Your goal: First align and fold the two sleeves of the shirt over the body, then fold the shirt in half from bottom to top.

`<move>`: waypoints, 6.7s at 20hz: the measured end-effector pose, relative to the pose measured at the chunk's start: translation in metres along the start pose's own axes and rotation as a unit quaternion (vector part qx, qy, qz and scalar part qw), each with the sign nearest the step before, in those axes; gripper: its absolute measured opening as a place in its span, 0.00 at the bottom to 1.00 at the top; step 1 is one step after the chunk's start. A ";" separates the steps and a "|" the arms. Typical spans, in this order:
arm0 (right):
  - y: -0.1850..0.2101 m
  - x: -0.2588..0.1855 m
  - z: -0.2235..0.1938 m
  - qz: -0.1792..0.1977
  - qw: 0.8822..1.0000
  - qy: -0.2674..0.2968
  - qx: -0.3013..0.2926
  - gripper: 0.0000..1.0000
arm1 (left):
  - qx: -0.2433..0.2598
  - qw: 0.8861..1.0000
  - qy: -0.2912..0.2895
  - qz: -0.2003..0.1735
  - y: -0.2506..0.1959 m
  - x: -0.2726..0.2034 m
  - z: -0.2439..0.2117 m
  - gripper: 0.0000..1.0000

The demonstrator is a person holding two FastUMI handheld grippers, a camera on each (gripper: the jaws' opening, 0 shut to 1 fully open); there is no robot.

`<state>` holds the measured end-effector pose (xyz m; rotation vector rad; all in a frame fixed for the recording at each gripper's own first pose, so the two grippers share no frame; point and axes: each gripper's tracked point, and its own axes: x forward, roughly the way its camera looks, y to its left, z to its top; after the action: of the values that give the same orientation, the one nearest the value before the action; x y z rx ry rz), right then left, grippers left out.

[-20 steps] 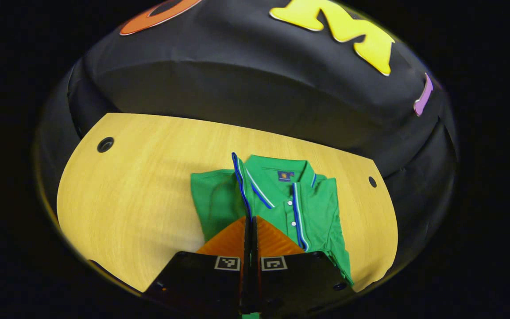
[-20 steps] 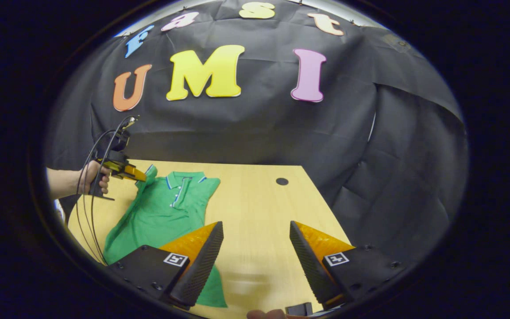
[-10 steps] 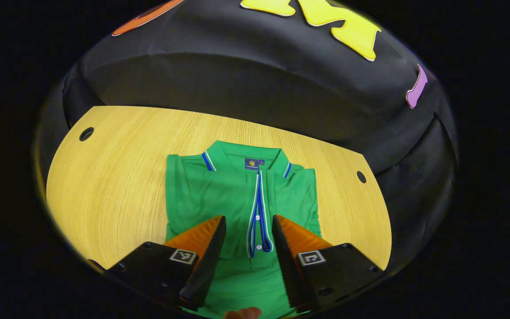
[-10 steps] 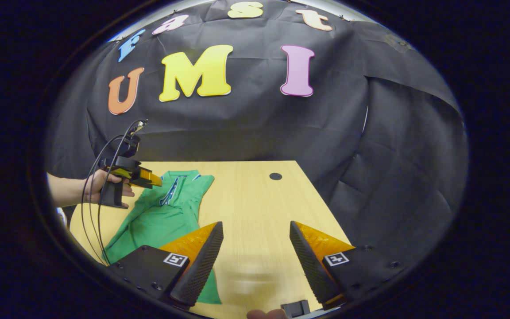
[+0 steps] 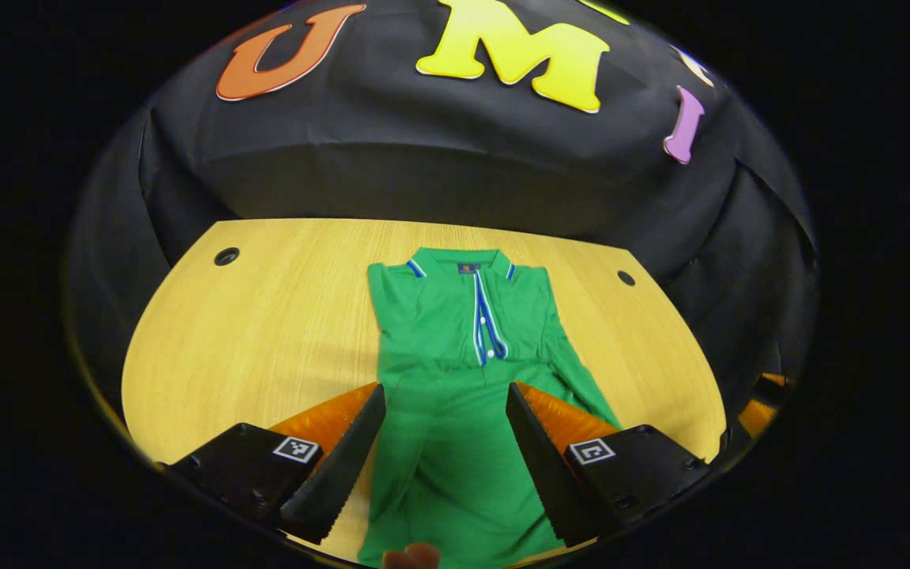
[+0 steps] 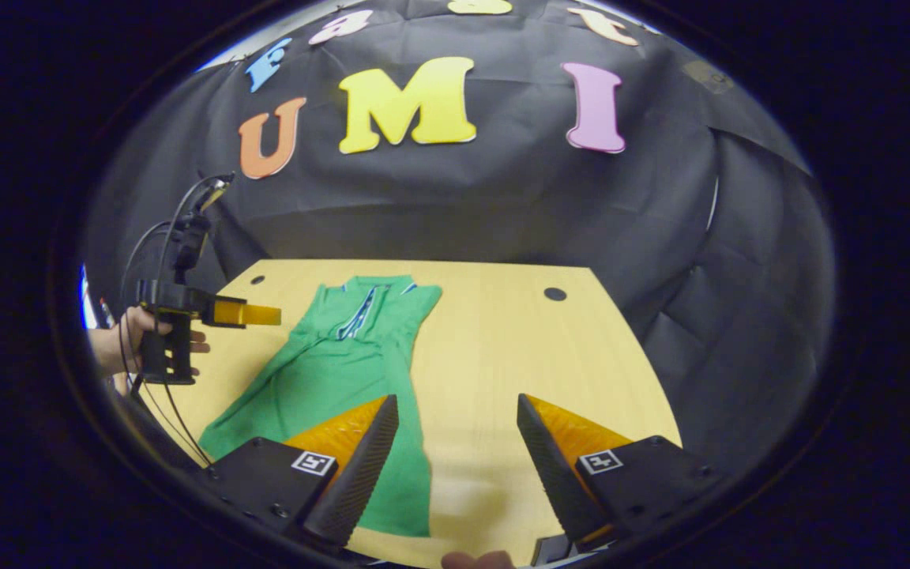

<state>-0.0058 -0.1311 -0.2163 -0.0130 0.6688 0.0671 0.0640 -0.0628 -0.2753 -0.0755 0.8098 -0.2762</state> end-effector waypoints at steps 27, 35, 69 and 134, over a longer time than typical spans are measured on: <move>0.044 0.004 -0.209 0.061 0.964 0.231 -0.118 0.94 | 0.099 0.983 0.153 -0.012 0.043 -0.096 -0.243 0.99; 0.043 0.003 -0.212 0.075 0.961 0.240 -0.116 0.12 | 0.069 0.988 0.138 0.009 0.031 -0.091 -0.238 0.25; 0.048 0.064 0.075 0.128 0.989 0.067 0.033 0.03 | 0.031 0.992 -0.097 -0.073 0.026 -0.084 0.054 0.04; 0.102 -0.038 0.288 -0.028 0.946 -0.320 -0.036 0.91 | 0.007 0.931 -0.354 0.091 0.007 -0.184 0.247 0.98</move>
<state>0.1359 -0.0219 0.0339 -0.0770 0.0150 0.0372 0.1237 -0.0156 0.0237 -0.0800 0.0914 -0.0635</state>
